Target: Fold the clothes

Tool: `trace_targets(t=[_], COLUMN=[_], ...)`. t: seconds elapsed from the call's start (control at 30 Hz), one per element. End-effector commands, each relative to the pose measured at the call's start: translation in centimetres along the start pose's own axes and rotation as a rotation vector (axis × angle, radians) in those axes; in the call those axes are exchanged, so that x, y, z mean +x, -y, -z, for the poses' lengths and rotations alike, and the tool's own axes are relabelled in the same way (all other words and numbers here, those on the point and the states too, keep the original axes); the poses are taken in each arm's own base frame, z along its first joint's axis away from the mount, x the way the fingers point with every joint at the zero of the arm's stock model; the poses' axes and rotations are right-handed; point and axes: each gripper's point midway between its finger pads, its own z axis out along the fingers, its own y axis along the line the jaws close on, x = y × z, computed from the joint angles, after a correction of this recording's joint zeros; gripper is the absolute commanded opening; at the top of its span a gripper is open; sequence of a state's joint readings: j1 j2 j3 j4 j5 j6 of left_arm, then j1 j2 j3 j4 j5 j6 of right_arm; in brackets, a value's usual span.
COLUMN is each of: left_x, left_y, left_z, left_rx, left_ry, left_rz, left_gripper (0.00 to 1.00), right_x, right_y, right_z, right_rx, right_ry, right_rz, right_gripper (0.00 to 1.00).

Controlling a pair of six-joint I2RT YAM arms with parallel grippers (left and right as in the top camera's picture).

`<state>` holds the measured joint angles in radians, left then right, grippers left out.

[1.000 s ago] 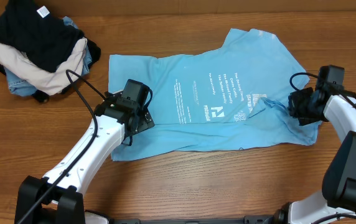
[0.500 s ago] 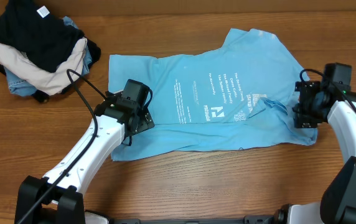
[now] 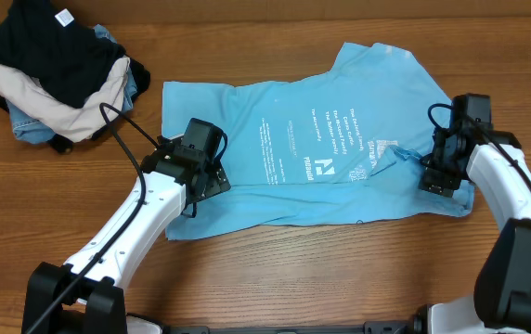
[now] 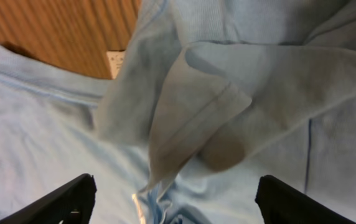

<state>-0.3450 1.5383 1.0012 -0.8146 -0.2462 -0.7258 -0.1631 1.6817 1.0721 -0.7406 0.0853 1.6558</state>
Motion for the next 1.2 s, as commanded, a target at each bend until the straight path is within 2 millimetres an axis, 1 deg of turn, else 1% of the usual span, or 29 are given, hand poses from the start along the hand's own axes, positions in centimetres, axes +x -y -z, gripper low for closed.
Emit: trace_targets(t=[0.0, 0.07, 0.17, 0.23, 0.37, 0.5, 0.63, 0.8, 0.93, 1.03, 1.17], left_x=[-0.4, -0.4, -0.4, -0.4, -0.4, -0.4, -0.4, -0.3, -0.3, -0.3, -0.3], left_y=[0.1, 0.1, 0.1, 0.1, 0.1, 0.1, 0.2, 0.1, 0.1, 0.1, 0.1], left_z=[0.2, 0.2, 0.2, 0.2, 0.2, 0.2, 0.2, 0.2, 0.2, 0.2, 0.2], left_rx=[0.009, 0.009, 0.009, 0.009, 0.009, 0.009, 0.009, 0.007, 0.007, 0.007, 0.008], left_ry=[0.007, 0.006, 0.007, 0.007, 0.007, 0.007, 0.007, 0.004, 0.005, 0.005, 0.005], left_rz=[-0.009, -0.018, -0.024, -0.024, -0.024, -0.024, -0.035, -0.036, -0.036, -0.036, -0.036], left_gripper=[1.0, 1.0, 1.0, 1.0, 1.0, 1.0, 1.0, 1.0, 1.0, 1.0, 1.0], right_x=[-0.3, -0.2, -0.1, -0.1, -0.2, -0.2, 0.5, 0.5, 0.6, 0.0, -1.5], right_y=[0.5, 0.1, -0.3, -0.6, -0.6, -0.6, -1.0, -1.6, -1.9, -1.9, -0.7], right_z=[-2.0, -2.7, -3.2, -3.2, -3.2, -3.2, -3.1, -3.1, -3.1, -3.1, -3.2], right_rx=[0.036, 0.024, 0.011, -0.001, -0.001, -0.001, -0.014, -0.034, -0.049, -0.049, -0.001], right_ry=[0.033, 0.031, 0.029, 0.027, 0.029, 0.027, -0.01, -0.013, -0.018, 0.005, 0.062], right_rz=[-0.016, -0.017, -0.018, -0.019, -0.021, -0.021, -0.022, -0.025, -0.018, -0.002, -0.013], right_gripper=[0.82, 0.79, 0.67, 0.59, 0.47, 0.46, 0.45, 0.47, 0.5, 0.5, 0.5])
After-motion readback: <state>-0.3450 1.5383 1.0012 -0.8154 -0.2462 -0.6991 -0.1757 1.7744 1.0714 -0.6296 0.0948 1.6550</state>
